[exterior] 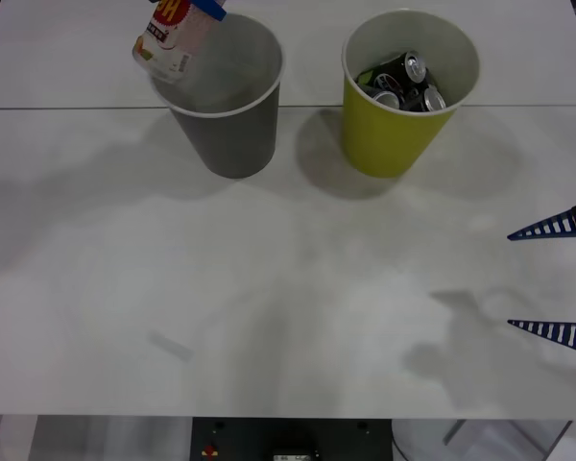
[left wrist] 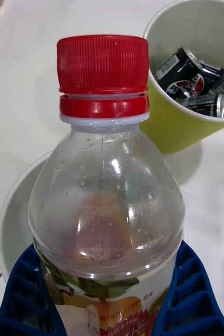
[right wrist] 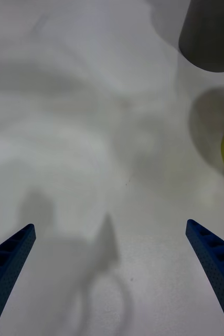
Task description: Put the can into the green bin and the plastic bottle into the gray bin
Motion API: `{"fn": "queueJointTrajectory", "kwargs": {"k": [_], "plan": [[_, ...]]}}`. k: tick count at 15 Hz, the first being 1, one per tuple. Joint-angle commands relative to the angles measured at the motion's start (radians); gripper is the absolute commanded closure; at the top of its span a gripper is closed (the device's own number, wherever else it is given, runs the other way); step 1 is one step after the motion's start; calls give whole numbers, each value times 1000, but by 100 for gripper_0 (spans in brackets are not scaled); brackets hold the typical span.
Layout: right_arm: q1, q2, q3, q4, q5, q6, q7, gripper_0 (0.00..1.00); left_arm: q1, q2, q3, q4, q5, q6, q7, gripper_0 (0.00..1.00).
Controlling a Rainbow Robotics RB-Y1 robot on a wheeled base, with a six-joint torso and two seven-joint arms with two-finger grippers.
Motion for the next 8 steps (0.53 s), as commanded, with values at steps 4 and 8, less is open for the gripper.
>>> {"fn": "queueJointTrajectory", "kwargs": {"k": [4, 8], "plan": [[0, 0, 0, 0, 0, 0, 0, 0, -43, -124, -17, 134, -56, 32, -3, 99], [0, 0, 0, 0, 0, 0, 0, 0, -46, -140, -17, 141, -62, 33, -6, 0]]}}
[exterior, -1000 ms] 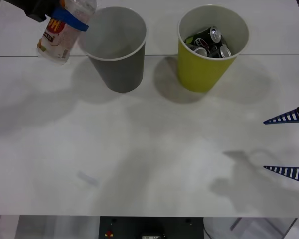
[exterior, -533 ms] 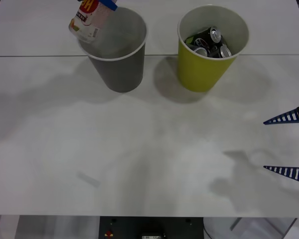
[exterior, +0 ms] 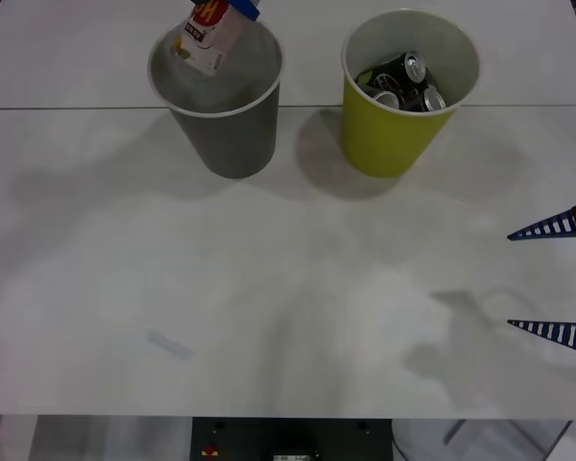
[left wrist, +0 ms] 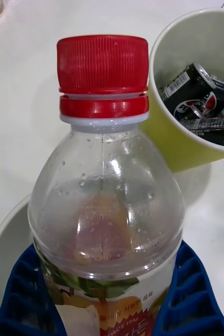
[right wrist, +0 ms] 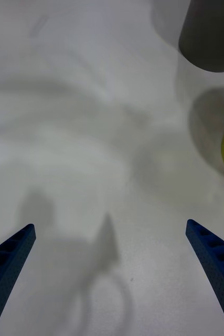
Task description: Put the can into the green bin and the plastic bottle into the gray bin
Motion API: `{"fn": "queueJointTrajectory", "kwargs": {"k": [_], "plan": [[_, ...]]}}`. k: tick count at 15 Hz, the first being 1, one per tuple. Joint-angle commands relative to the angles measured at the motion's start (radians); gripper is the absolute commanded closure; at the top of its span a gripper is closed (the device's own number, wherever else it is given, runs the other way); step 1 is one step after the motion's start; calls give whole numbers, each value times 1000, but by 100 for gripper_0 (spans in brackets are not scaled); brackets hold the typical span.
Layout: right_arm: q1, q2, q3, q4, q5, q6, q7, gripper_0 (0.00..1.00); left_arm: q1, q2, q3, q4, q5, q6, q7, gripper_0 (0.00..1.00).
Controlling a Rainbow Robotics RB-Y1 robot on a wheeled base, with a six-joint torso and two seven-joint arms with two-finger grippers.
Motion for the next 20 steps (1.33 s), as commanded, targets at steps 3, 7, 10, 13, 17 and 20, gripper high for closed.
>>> {"fn": "queueJointTrajectory", "kwargs": {"k": [3, 7, 10, 13, 17, 20], "plan": [[0, 0, 0, 0, 0, 0, 0, 0, -5, -2, 0, -1, 12, -1, -3, 0], [0, 0, 0, 0, 0, 0, 0, 0, 0, 77, 0, -19, 121, -39, -24, 0], [0, 0, 0, 0, 0, 0, 0, 0, 55, 188, 0, -85, 234, -41, -83, 0], [0, 0, 0, 0, 0, 0, 0, 0, 126, 301, 0, -160, 326, -39, -176, 0], [0, 0, 0, 0, 0, 0, 0, 0, 216, 464, 6, -314, 423, -30, -225, 0], [0, 0, 0, 0, 0, 0, 0, 0, 328, 551, 83, -370, 499, -30, -305, 0]]}}
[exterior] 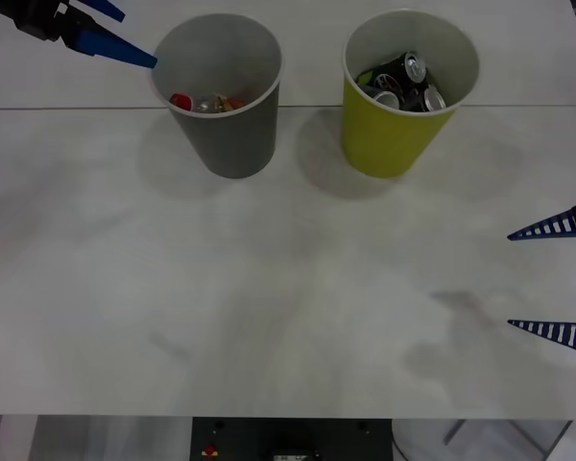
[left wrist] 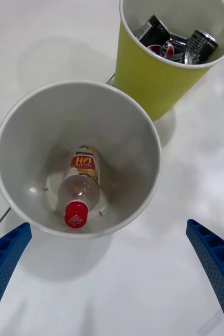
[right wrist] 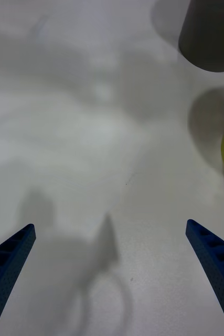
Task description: Put the can into the green bin and the plastic bottle into the gray bin
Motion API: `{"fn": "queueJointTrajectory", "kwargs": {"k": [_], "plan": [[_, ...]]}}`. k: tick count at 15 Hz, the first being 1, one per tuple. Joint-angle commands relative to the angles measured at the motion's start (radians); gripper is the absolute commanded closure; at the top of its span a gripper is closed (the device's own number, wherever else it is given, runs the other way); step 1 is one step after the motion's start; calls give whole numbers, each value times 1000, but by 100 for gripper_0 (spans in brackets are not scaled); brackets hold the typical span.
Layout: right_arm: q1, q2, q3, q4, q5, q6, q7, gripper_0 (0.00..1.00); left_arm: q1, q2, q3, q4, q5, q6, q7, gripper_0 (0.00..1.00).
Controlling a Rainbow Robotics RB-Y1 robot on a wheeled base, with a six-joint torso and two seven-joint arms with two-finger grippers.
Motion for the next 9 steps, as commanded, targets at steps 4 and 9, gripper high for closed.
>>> {"fn": "queueJointTrajectory", "kwargs": {"k": [4, 9], "plan": [[0, 0, 0, 0, 0, 0, 0, 0, 389, 75, 335, -115, 60, -4, -197, 0], [0, 0, 0, 0, 0, 0, 0, 0, 862, 23, 794, -367, -61, -9, -247, 0]]}}
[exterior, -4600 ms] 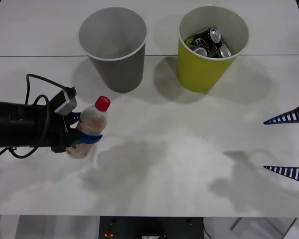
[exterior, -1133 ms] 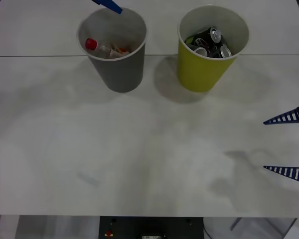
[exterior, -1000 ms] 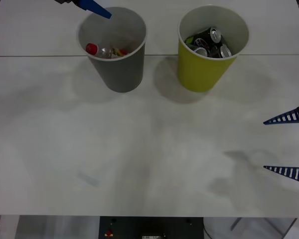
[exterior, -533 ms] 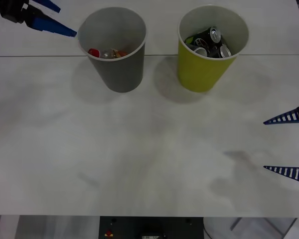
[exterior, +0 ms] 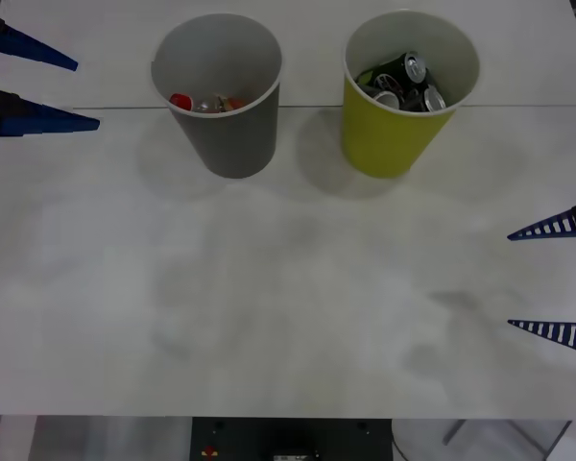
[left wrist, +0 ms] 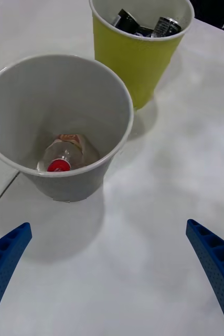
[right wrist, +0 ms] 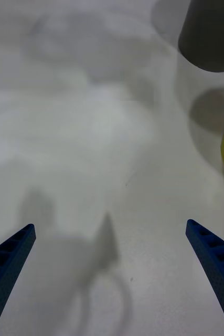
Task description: Put the can into the green bin and the plastic bottle into the gray bin
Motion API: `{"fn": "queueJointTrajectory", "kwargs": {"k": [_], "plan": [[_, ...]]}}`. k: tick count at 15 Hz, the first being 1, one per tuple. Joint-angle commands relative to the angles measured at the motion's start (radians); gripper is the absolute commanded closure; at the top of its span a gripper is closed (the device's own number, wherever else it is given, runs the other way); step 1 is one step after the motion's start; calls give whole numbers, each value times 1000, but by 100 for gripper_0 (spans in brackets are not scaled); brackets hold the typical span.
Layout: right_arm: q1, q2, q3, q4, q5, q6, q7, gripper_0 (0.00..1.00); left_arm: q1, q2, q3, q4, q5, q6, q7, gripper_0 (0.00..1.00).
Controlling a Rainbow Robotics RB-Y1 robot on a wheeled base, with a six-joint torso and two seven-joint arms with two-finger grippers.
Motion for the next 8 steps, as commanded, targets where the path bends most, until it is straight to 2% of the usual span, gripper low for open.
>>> {"fn": "queueJointTrajectory", "kwargs": {"k": [1, 2, 4, 8], "plan": [[0, 0, 0, 0, 0, 0, 0, 0, 215, -57, 217, -143, -90, -28, -30, 0], [0, 0, 0, 0, 0, 0, 0, 0, 269, -82, 277, -173, -123, -60, -74, 0], [0, 0, 0, 0, 0, 0, 0, 0, 350, -108, 332, -207, -136, -72, -151, 0], [0, 0, 0, 0, 0, 0, 0, 0, 445, -115, 338, -224, -158, -72, -344, 0]]}}
